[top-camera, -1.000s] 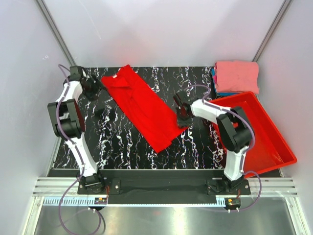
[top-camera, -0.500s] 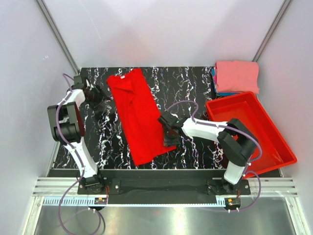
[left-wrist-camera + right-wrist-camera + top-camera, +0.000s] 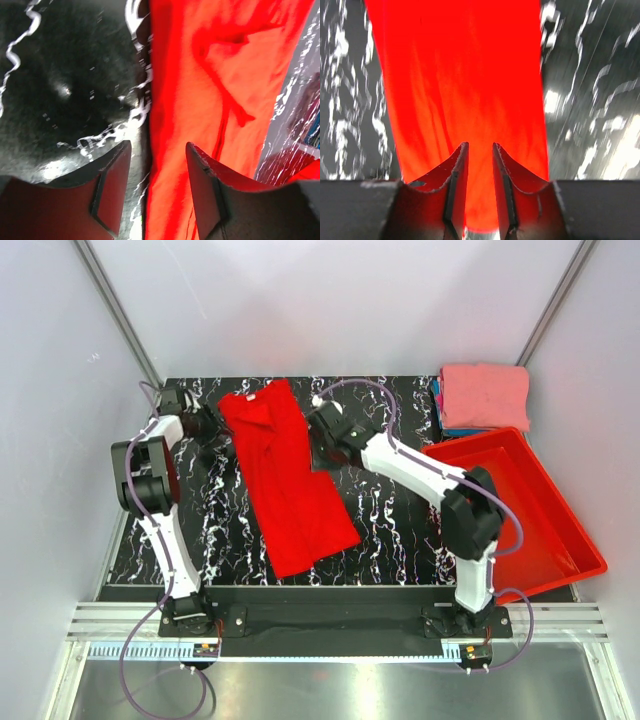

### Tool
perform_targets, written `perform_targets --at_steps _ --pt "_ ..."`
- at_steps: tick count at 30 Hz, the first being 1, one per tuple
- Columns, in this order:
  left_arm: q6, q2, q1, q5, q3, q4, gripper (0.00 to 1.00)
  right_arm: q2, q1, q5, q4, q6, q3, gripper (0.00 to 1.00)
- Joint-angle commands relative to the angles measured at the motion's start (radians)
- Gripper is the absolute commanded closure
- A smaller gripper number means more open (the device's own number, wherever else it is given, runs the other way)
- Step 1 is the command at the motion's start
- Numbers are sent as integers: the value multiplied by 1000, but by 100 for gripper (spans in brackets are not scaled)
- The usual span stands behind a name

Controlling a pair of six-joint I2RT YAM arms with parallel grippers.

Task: Fold and stack the t-shirts
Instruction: Fold the tshirt

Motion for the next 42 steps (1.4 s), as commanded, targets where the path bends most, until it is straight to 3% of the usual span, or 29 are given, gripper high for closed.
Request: perform_targets --at_steps 1,3,6,10,13,18,23,30,38,42 --pt "-1 -77 -25 -12 59 90 47 100 -39 24 0 -78 126 68" --pt "-20 -51 -29 -36 117 51 41 143 -64 10 2 -93 184 68" --pt "-34 -17 -33 -75 206 -106 41 182 -114 12 -13 -109 204 68" --pt "3 -110 -49 -153 119 -172 39 196 -199 -158 -42 -145 146 64" --pt "37 -162 -59 -171 51 -187 37 160 -217 -199 -90 -201 91 62" --pt "68 -112 -60 -130 11 -126 36 73 -225 -407 -41 -196 -99 63" --pt "84 -17 -59 -135 141 -175 37 -117 -225 -389 30 -167 -372 62" --pt "74 101 -59 -191 252 -209 38 -211 -225 -505 102 -141 -540 57" --pt "23 163 -59 -199 281 -177 46 -150 -225 -553 163 -187 -581 59" --pt "15 193 -59 -182 312 -148 62 -136 -227 -596 201 -146 -609 63"
